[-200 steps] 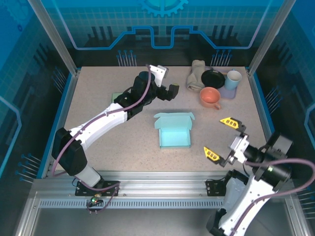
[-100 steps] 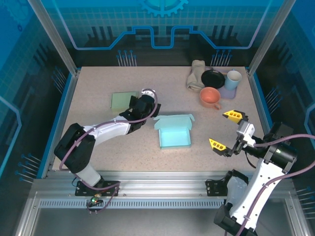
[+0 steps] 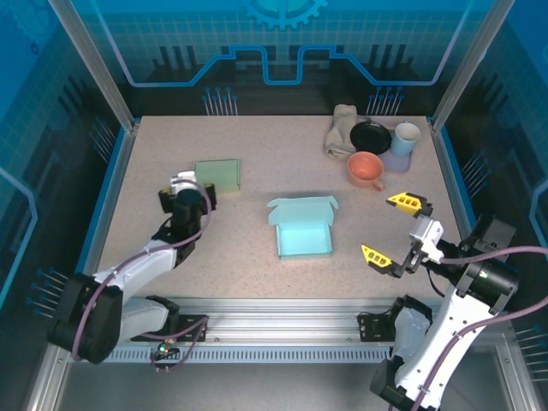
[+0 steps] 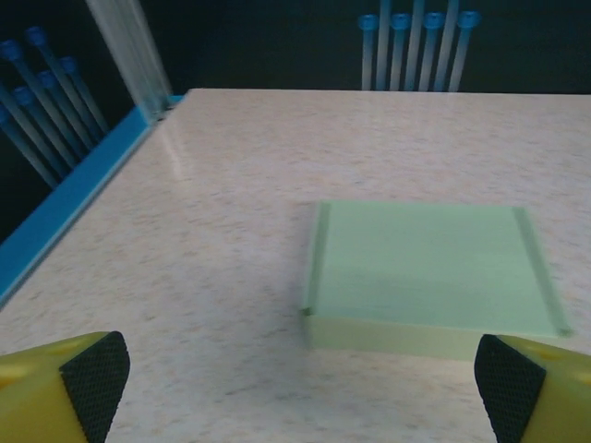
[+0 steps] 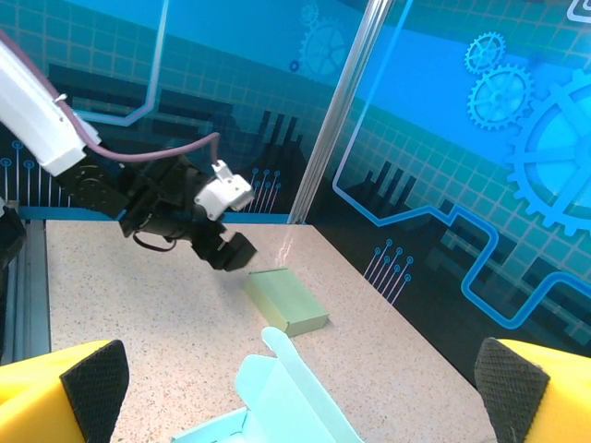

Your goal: Fold the paper box

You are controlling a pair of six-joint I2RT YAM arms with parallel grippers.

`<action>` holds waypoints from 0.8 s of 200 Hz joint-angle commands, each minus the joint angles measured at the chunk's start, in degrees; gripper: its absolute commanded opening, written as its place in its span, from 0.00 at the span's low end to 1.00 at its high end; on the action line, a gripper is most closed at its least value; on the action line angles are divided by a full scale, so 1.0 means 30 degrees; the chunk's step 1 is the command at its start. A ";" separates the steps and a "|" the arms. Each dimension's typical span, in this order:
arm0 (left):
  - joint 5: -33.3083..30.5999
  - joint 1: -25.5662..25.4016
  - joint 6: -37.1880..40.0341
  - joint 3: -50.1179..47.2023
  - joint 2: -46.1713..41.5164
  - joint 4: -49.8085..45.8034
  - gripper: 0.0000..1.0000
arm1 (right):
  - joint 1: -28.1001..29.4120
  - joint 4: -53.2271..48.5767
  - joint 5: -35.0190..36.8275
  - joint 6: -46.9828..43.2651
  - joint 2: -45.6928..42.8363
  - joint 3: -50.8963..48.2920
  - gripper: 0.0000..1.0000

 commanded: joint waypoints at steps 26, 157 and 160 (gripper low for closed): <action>0.6338 0.3768 0.0013 -0.3025 0.1618 0.6851 0.99 | 0.0088 -0.3244 -0.3875 0.0521 -0.0439 0.0704 1.00; 0.9855 0.4562 0.0902 -0.0413 0.6740 0.7228 0.99 | -0.0664 -0.3244 -0.3871 0.0589 0.1031 0.0215 1.00; 0.9855 0.4562 0.0900 -0.0414 0.6740 0.7230 0.99 | -0.0653 -0.3244 -0.3897 0.0578 0.1100 0.0208 1.00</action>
